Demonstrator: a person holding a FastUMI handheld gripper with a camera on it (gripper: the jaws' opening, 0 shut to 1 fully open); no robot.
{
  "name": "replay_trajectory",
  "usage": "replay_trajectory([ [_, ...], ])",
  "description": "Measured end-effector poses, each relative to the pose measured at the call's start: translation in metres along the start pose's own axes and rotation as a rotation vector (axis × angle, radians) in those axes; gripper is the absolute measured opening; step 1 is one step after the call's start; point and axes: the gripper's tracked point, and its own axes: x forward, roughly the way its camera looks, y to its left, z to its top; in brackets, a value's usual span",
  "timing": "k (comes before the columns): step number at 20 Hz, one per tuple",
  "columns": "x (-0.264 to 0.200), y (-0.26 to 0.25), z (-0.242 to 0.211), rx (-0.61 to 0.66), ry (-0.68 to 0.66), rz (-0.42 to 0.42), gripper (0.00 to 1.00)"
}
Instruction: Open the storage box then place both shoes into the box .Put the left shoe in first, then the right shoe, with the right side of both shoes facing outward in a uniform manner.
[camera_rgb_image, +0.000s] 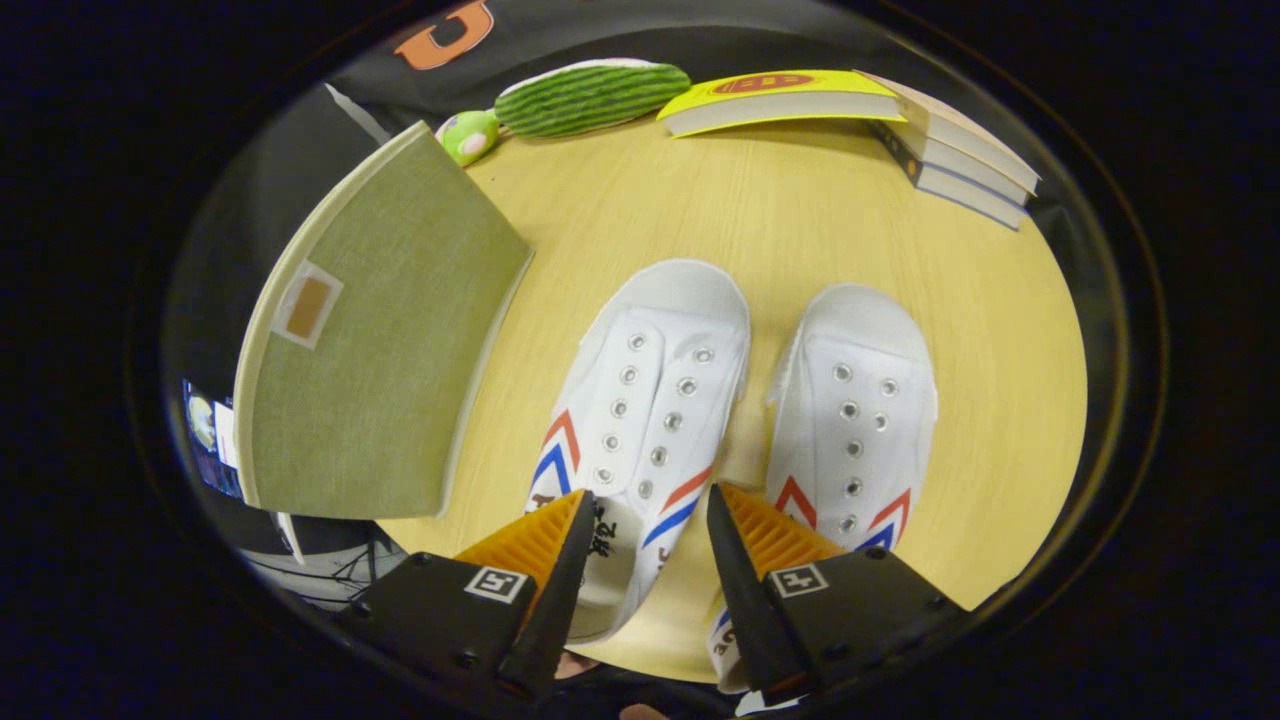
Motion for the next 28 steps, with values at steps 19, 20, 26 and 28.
replay_trajectory([
  [19, -0.03, 0.033, 0.017, 0.263, -0.082, 0.177, 0.07],
  [20, -0.038, 0.037, 0.018, 0.276, -0.09, 0.189, 0.07],
  [26, -0.114, 0.079, 0.013, 0.261, -0.16, 0.252, 0.07],
  [28, -0.149, 0.101, 0.018, 0.216, -0.207, 0.275, 0.07],
])
